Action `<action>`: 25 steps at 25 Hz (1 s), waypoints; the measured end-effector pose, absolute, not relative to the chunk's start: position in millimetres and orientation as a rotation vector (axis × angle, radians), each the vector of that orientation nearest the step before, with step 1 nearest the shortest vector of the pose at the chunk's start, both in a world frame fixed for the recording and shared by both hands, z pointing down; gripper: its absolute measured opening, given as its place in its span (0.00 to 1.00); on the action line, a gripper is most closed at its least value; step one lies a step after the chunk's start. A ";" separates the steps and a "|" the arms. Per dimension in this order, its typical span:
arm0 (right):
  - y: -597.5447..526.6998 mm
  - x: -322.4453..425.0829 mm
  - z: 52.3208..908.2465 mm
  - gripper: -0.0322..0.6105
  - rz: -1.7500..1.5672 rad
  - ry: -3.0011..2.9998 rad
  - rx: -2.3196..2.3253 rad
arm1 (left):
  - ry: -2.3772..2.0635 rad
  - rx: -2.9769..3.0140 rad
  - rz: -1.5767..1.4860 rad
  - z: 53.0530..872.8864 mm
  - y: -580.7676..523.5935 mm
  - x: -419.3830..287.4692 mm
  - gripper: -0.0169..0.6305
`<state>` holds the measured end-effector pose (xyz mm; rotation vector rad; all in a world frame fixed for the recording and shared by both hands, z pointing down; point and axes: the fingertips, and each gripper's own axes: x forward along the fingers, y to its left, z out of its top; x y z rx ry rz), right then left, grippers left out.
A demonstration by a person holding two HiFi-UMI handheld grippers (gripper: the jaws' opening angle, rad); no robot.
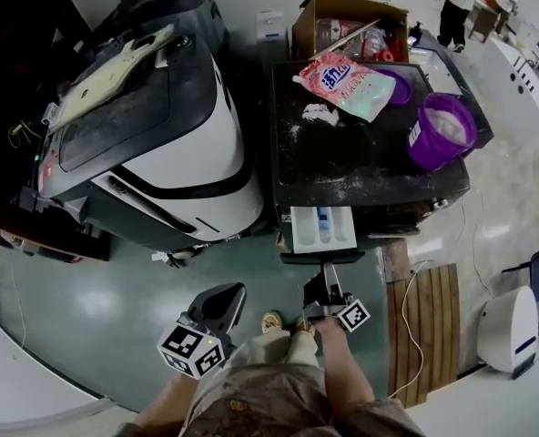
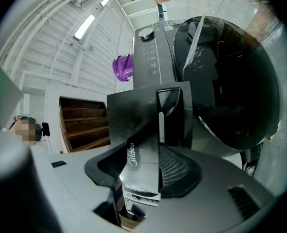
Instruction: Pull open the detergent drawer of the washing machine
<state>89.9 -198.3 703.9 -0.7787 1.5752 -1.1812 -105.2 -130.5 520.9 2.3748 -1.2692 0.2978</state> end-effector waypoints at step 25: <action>-163.8 89.1 716.6 0.28 -1.254 1.646 -0.831 | -1.224 2.381 0.280 523.6 -125.1 -99.6 0.06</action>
